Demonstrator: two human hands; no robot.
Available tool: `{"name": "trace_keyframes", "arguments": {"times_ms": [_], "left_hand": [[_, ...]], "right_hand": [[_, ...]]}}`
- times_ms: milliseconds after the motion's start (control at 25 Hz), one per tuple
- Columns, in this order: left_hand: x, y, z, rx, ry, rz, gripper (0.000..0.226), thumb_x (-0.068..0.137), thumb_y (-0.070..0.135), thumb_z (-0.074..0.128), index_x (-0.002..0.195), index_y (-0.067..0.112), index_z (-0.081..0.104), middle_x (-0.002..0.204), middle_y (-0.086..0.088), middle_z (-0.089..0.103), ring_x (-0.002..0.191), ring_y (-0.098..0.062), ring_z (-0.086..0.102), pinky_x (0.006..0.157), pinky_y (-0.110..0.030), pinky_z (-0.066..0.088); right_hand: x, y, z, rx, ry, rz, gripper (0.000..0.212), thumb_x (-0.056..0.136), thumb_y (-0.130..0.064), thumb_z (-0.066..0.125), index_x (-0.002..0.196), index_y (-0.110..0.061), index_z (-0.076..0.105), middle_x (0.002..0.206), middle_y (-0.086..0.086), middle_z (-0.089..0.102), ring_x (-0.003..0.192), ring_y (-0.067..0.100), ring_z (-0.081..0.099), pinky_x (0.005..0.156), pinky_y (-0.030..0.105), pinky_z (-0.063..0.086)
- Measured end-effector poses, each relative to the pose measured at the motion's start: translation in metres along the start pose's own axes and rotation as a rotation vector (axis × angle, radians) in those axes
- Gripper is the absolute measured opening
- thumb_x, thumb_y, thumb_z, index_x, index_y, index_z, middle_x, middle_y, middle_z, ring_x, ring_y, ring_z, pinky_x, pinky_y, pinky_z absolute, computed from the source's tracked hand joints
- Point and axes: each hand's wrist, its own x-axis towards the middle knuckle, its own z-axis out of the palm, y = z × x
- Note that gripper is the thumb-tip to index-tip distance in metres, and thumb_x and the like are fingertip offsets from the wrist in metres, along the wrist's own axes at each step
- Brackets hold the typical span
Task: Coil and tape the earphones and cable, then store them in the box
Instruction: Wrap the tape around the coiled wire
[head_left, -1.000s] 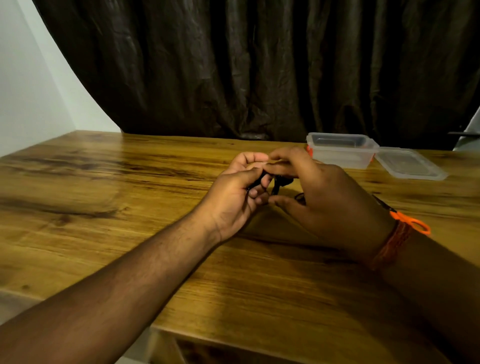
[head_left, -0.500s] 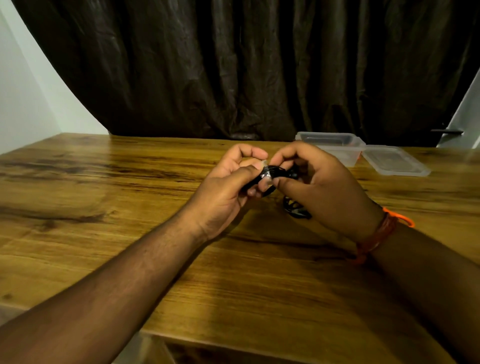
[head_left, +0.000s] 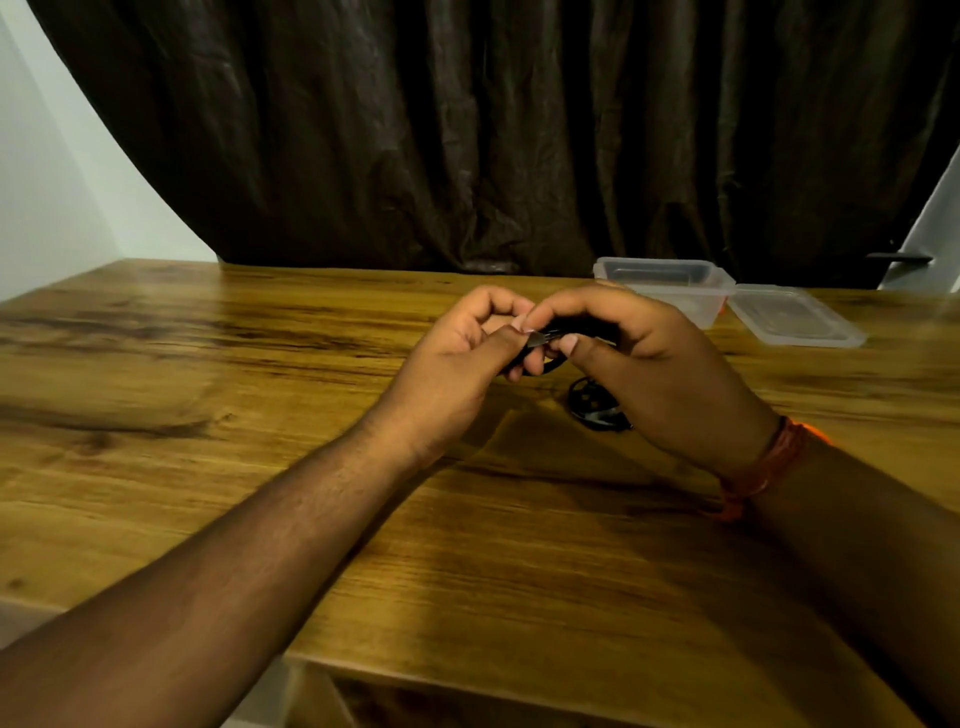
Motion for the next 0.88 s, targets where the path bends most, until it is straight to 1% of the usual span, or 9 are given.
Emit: {"name": "trace_keyframes", "arguments": {"times_ms": [120, 280, 400, 480, 560, 640, 720, 800, 880], "left_hand": [[0.001, -0.005, 0.000, 0.031, 0.004, 0.005, 0.012, 0.097, 0.017, 0.046, 0.094, 0.020, 0.058, 0.077, 0.007, 0.066, 0.069, -0.004, 0.058, 0.064, -0.018, 0.043], [0.002, -0.007, 0.000, 0.050, -0.006, -0.002, 0.018, 0.095, 0.023, 0.044, 0.087, 0.022, 0.060, 0.078, 0.007, 0.063, 0.070, -0.003, 0.054, 0.066, -0.020, 0.041], [0.000, -0.006, 0.000, 0.041, -0.018, -0.030, 0.014, 0.092, 0.023, 0.046, 0.088, 0.017, 0.058, 0.074, 0.011, 0.063, 0.069, -0.001, 0.053, 0.067, -0.018, 0.041], [0.000, -0.006, 0.000, 0.063, -0.009, -0.040, 0.012, 0.091, 0.024, 0.050, 0.086, 0.021, 0.061, 0.075, 0.008, 0.062, 0.073, -0.008, 0.053, 0.073, -0.023, 0.043], [-0.001, -0.007, -0.001, 0.079, 0.001, -0.045, 0.012, 0.092, 0.025, 0.052, 0.086, 0.025, 0.063, 0.079, 0.003, 0.062, 0.080, -0.017, 0.054, 0.081, -0.035, 0.044], [-0.002, -0.006, -0.001, 0.101, 0.014, -0.048, 0.010, 0.092, 0.025, 0.053, 0.088, 0.022, 0.062, 0.085, -0.002, 0.063, 0.085, -0.022, 0.055, 0.085, -0.044, 0.046], [-0.003, -0.006, 0.000, 0.131, 0.031, -0.050, 0.011, 0.091, 0.027, 0.054, 0.085, 0.027, 0.063, 0.087, -0.003, 0.064, 0.088, -0.022, 0.057, 0.089, -0.050, 0.047], [-0.003, -0.007, 0.002, 0.153, 0.052, -0.046, 0.013, 0.091, 0.028, 0.054, 0.082, 0.029, 0.063, 0.083, 0.003, 0.066, 0.085, -0.018, 0.059, 0.087, -0.047, 0.049], [-0.002, -0.008, 0.003, 0.195, 0.076, -0.030, 0.011, 0.091, 0.028, 0.053, 0.085, 0.025, 0.061, 0.080, 0.006, 0.065, 0.082, -0.014, 0.059, 0.084, -0.044, 0.049]], "right_hand": [[0.000, 0.002, -0.001, -0.093, 0.001, -0.027, 0.028, 0.091, 0.005, 0.054, 0.101, -0.015, 0.071, 0.099, 0.003, 0.063, 0.100, 0.012, 0.061, 0.089, 0.023, 0.048], [-0.001, 0.003, -0.001, -0.146, 0.005, -0.033, 0.031, 0.090, 0.007, 0.054, 0.096, -0.017, 0.072, 0.097, 0.000, 0.062, 0.097, 0.014, 0.061, 0.087, 0.033, 0.050], [-0.001, 0.003, -0.001, -0.174, 0.025, -0.032, 0.028, 0.088, 0.002, 0.056, 0.094, -0.019, 0.073, 0.096, -0.002, 0.062, 0.096, 0.015, 0.062, 0.085, 0.036, 0.051], [-0.002, 0.001, 0.000, -0.197, 0.036, -0.032, 0.019, 0.086, -0.007, 0.060, 0.091, -0.021, 0.071, 0.094, -0.004, 0.062, 0.093, 0.014, 0.061, 0.082, 0.035, 0.051], [-0.004, -0.002, 0.002, -0.200, 0.047, -0.015, 0.004, 0.085, -0.017, 0.067, 0.088, -0.020, 0.067, 0.088, -0.004, 0.062, 0.086, 0.013, 0.061, 0.076, 0.035, 0.052], [-0.005, -0.002, 0.006, -0.190, 0.098, 0.034, 0.016, 0.084, -0.024, 0.073, 0.086, -0.017, 0.059, 0.079, -0.001, 0.060, 0.074, 0.014, 0.059, 0.067, 0.039, 0.051], [-0.002, 0.000, 0.009, -0.164, 0.143, 0.074, 0.024, 0.082, -0.024, 0.075, 0.088, -0.018, 0.053, 0.077, 0.003, 0.059, 0.069, 0.019, 0.058, 0.064, 0.046, 0.051], [-0.001, 0.001, 0.010, -0.113, 0.144, 0.103, 0.027, 0.081, -0.018, 0.074, 0.094, -0.020, 0.050, 0.081, 0.002, 0.059, 0.071, 0.017, 0.061, 0.064, 0.047, 0.055], [0.000, 0.002, 0.011, -0.080, 0.129, 0.152, 0.029, 0.082, -0.012, 0.073, 0.099, -0.019, 0.051, 0.081, -0.001, 0.060, 0.070, 0.009, 0.061, 0.065, 0.039, 0.057]]}}
